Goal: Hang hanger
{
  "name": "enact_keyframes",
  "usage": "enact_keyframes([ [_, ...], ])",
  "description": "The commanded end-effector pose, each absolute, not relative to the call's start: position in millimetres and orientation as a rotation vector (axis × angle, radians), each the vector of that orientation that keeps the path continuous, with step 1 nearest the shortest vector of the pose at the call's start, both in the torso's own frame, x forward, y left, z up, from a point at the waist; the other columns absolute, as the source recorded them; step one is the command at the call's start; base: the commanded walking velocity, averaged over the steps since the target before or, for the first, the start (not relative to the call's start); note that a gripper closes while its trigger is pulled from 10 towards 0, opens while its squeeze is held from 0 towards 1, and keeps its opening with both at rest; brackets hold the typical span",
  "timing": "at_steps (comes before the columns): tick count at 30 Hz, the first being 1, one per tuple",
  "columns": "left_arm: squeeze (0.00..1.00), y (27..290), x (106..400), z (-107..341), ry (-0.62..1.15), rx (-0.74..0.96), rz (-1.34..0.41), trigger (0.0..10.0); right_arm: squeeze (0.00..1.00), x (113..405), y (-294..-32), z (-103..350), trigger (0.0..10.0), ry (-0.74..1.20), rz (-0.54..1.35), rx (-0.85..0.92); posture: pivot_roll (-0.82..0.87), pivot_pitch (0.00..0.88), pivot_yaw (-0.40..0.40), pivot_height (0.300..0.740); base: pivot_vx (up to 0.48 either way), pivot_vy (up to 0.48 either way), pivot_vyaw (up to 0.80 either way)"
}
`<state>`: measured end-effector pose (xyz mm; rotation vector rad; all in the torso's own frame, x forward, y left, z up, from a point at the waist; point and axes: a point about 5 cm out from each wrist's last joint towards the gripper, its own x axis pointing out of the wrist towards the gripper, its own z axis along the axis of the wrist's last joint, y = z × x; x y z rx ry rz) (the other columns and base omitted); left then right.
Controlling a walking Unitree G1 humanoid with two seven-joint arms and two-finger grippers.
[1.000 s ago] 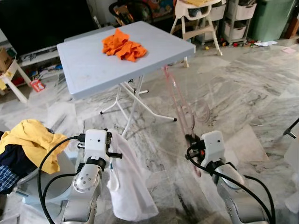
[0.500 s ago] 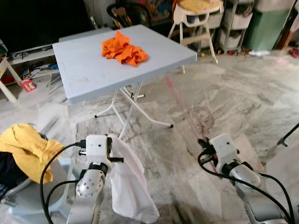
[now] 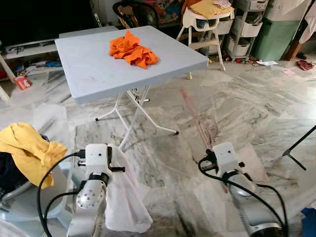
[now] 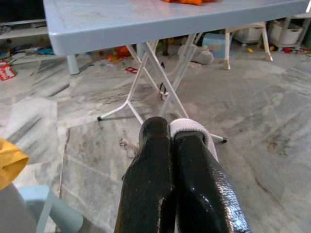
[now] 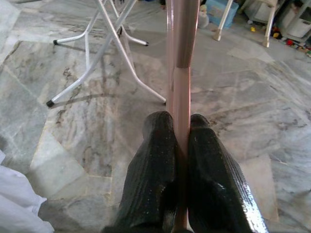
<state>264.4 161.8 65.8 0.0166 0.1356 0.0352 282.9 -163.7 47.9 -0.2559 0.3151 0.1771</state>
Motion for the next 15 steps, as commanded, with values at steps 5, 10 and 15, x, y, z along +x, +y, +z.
enact_keyframes([
  [5, 0.0, 173.6, 267.8, 77.2, 0.073, -0.016, 0.127, 10.0, 0.0, 281.4, -147.4, 45.4, 10.0, 0.293, 0.245, -0.269, -0.01, 0.0, 0.005, 0.74, 0.0, 0.0, 0.0],
  [10, 0.0, 175.4, 264.1, 72.3, 0.098, 0.004, 0.104, 10.0, 0.0, 272.2, -136.5, 44.6, 10.0, 0.262, 0.308, -0.322, -0.03, 0.0, 0.033, 0.74, 0.0, 0.0, 0.0],
  [15, 0.0, 179.5, 260.4, 72.6, 0.103, 0.01, 0.092, 10.0, 0.0, 267.2, -131.8, 42.8, 10.0, 0.252, 0.323, -0.334, -0.03, 0.0, 0.055, 0.74, 0.0, 0.0, 0.0],
])
